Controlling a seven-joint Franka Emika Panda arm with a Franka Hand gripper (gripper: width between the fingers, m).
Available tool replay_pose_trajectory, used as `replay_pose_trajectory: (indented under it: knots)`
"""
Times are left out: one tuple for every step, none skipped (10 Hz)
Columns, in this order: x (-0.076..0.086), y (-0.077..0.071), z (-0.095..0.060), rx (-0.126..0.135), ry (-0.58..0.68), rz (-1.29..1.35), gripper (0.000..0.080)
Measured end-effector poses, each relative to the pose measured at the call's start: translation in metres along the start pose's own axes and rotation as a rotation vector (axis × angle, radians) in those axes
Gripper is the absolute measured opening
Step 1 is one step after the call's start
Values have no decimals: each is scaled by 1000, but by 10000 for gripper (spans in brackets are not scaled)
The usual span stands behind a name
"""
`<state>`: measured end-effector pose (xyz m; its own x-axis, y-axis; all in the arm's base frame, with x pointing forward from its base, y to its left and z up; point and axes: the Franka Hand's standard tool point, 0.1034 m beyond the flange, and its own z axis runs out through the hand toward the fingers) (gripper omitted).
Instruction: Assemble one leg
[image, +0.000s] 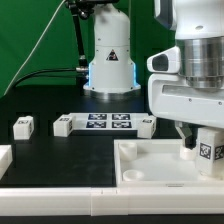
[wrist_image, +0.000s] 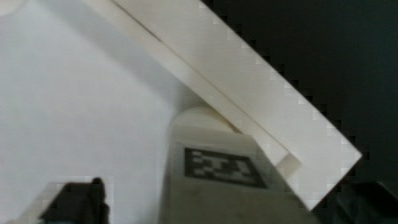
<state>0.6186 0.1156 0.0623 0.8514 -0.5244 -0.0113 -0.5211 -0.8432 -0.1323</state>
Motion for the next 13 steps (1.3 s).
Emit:
replay_pose_trajectory:
  knots:
    - [0, 1, 1, -3, 0, -131, 648]
    - [0, 1, 2, -5, -2, -247, 648]
    - [0, 2, 2, -8, -2, -355, 648]
    - [-1, 1, 3, -17, 1, -472, 648]
    - [-3, -1, 2, -27, 4, -580, 648]
    - [-3, -3, 2, -39, 7, -677, 648]
    - [-2, -5, 0, -48, 12, -767, 648]
    - [0, -5, -1, -59, 14, -884, 648]
    - [1, -3, -1, -67, 11, -1001, 648]
    - [2, -2, -1, -68, 10, -1023, 648]
    - [2, -2, 0, -68, 10, -1022, 560]
    - [2, -2, 0, -68, 10, -1022, 425]
    - [2, -2, 0, -68, 9, -1022, 425]
